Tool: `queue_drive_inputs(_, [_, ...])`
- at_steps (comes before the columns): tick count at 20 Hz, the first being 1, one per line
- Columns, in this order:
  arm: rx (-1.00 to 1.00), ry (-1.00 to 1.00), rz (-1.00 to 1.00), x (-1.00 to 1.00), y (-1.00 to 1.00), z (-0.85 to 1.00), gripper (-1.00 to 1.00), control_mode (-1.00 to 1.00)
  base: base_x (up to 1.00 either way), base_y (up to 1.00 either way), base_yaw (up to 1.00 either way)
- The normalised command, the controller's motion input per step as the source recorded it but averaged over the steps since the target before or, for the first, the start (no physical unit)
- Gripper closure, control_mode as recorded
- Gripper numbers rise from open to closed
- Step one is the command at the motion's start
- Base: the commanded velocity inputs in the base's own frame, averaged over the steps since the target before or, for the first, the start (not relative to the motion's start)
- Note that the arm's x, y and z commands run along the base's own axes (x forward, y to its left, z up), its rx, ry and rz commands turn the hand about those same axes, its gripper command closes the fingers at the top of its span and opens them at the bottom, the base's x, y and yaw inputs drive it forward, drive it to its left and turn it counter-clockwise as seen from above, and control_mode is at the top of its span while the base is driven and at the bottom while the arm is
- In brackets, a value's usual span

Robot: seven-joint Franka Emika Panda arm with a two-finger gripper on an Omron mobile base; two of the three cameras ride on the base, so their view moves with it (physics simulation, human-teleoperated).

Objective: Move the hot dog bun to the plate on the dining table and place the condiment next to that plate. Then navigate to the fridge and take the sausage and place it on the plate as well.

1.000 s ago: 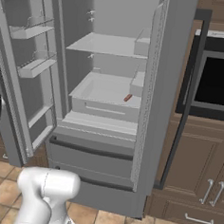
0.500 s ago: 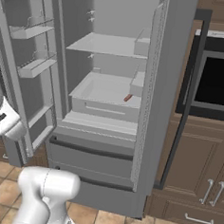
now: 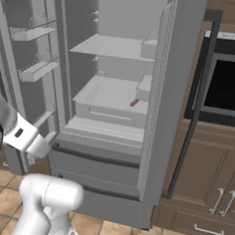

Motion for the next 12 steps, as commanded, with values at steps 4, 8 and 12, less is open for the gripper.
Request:
queue_drive_inputs(4, [0.00, 0.00, 0.00, 0.00, -0.17, -0.10, -1.00, -1.00, 0.00, 0.00, 0.00])
queue_drive_inputs(8, [0.00, 0.00, 0.00, 0.00, -0.14, -0.05, -1.00, 1.00, 0.07, 0.00, 0.00])
queue_drive_inputs(12, [0.00, 0.00, 0.00, 0.00, 0.00, 0.00, -1.00, 1.00, 0.53, 0.00, 0.00])
